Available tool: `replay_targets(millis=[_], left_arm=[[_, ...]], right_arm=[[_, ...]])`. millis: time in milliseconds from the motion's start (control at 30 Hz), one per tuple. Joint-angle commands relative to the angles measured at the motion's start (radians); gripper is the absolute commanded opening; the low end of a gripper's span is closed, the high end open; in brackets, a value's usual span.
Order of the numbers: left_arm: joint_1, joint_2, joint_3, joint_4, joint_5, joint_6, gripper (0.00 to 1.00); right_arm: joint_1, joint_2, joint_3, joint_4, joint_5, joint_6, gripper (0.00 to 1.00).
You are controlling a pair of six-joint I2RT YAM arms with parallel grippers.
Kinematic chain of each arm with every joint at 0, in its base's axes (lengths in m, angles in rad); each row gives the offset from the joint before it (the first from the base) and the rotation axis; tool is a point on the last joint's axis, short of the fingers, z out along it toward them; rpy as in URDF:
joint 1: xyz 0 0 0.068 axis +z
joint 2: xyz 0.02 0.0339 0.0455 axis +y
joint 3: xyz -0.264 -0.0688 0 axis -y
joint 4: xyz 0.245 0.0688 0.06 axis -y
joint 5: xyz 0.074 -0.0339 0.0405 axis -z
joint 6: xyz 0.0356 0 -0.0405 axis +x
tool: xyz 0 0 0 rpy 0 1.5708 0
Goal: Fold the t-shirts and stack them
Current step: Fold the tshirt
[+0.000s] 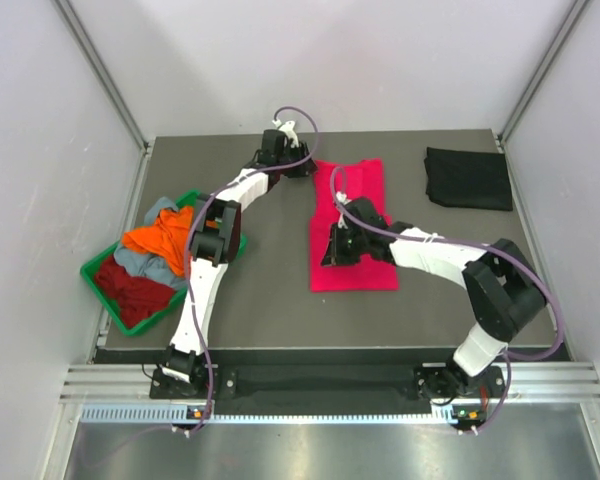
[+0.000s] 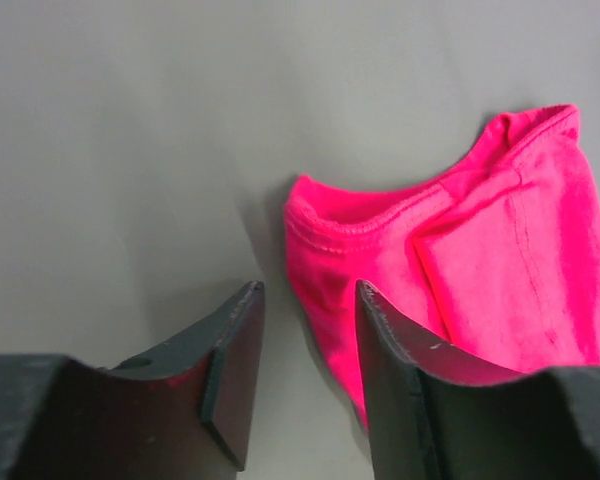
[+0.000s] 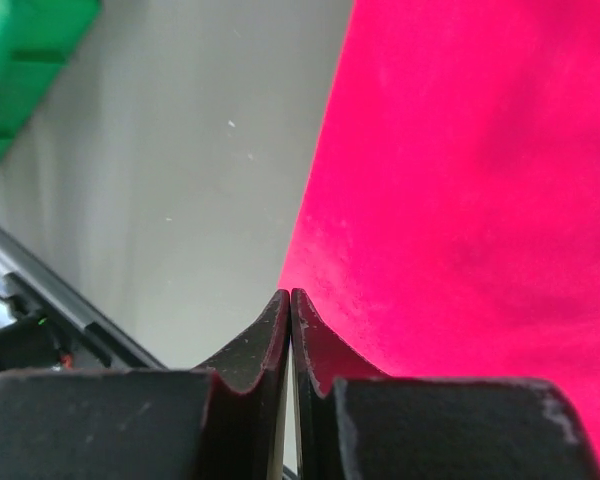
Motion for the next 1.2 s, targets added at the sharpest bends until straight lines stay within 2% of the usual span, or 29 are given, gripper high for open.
replay_targets(millis=[0, 67, 200, 233, 267, 500, 800, 833, 900, 933, 967, 1100, 1133, 1167], left_arm=[[0.012, 0.035, 0.028, 0.084, 0.039, 0.002, 0.43], [0.012, 0.042, 0.043, 0.084, 0.042, -0.002, 0.38], [0.013, 0.071, 0.053, 0.116, 0.050, -0.024, 0.15], [0.013, 0.078, 0.066, 0.122, 0.054, -0.028, 0.04], [0.013, 0.095, 0.077, 0.123, 0.059, -0.039, 0.00], [0.015, 0.126, 0.108, 0.169, 0.042, -0.074, 0.00], [0.023, 0.115, 0.146, 0.136, 0.036, -0.100, 0.01], [0.023, 0.105, 0.132, 0.128, 0.039, -0.099, 0.11], [0.024, 0.053, 0.108, 0.116, 0.050, -0.094, 0.17], [0.024, 0.031, 0.090, 0.114, 0.056, -0.093, 0.26], [0.026, -0.016, 0.047, 0.116, 0.053, -0.090, 0.30], [0.035, -0.127, -0.030, 0.085, 0.047, -0.077, 0.34], [0.036, -0.144, -0.035, 0.050, 0.042, -0.077, 0.35], [0.041, -0.174, -0.032, 0.015, 0.034, -0.071, 0.37]], right_arm=[[0.054, 0.016, -0.013, 0.098, 0.090, 0.075, 0.02], [0.068, 0.039, -0.019, 0.131, 0.096, 0.091, 0.01], [0.094, 0.069, -0.068, 0.180, 0.145, 0.143, 0.00], [0.111, 0.073, -0.079, 0.187, 0.159, 0.149, 0.00], [0.119, 0.079, -0.095, 0.189, 0.182, 0.161, 0.00], [0.199, 0.128, -0.137, 0.215, 0.240, 0.210, 0.00], [0.242, 0.122, -0.122, 0.201, 0.285, 0.241, 0.00], [0.242, 0.113, -0.113, 0.171, 0.291, 0.241, 0.02], [0.236, 0.097, -0.067, 0.134, 0.319, 0.227, 0.04], [0.231, 0.088, -0.048, 0.119, 0.326, 0.223, 0.07], [0.228, 0.068, -0.031, 0.091, 0.328, 0.218, 0.10], [0.190, 0.008, 0.061, 0.008, 0.328, 0.198, 0.24], [0.184, -0.007, 0.065, -0.012, 0.329, 0.197, 0.30], [0.176, -0.044, 0.061, -0.024, 0.342, 0.194, 0.31]])
